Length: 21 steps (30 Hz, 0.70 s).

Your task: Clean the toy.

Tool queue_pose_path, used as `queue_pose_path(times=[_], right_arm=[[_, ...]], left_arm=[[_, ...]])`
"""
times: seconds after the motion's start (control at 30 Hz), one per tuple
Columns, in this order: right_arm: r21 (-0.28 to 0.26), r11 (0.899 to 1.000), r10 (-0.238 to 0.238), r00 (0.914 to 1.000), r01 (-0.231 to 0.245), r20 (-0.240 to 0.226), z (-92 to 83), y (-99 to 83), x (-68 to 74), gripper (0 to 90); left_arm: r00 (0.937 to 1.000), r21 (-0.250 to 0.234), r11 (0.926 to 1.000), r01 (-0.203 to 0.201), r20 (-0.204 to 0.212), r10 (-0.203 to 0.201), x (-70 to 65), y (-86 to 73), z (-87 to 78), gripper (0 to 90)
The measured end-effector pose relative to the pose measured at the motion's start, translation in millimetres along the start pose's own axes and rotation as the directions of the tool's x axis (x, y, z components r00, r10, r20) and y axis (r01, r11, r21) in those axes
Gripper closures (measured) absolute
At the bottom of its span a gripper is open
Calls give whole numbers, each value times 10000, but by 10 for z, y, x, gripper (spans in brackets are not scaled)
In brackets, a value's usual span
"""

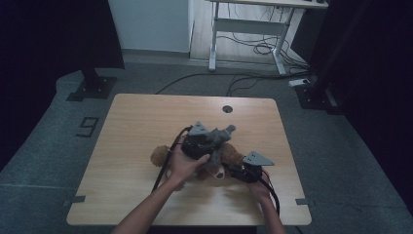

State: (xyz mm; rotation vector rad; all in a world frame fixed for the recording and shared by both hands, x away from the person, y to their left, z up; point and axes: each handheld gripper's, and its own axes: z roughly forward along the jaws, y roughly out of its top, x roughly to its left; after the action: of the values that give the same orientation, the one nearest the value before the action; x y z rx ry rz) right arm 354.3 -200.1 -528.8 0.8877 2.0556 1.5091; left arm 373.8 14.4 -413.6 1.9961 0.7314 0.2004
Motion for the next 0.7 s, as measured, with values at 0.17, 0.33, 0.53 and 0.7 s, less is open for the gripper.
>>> queue_pose_path(times=[0.17,0.33,0.53,0.7], right_arm=[[7,10000,14,10000,-14,17,-2,-2,5,458],[48,10000,16,10000,-16,21,2,-6,7,458],[53,10000,66,10000,-67,33,3,-6,9,456],[-15,9998,178,9998,-178,59,10,-12,-4,455]], left_arm=[[9999,1063,9942,-161,8,161,-96,-60,332,786],[10000,1008,9949,54,-55,-48,-50,-147,358,788],[9988,1070,9943,-30,-482,82,9,-200,259,791],[9968,796,9964,287,-766,-226,161,-331,79,791]])
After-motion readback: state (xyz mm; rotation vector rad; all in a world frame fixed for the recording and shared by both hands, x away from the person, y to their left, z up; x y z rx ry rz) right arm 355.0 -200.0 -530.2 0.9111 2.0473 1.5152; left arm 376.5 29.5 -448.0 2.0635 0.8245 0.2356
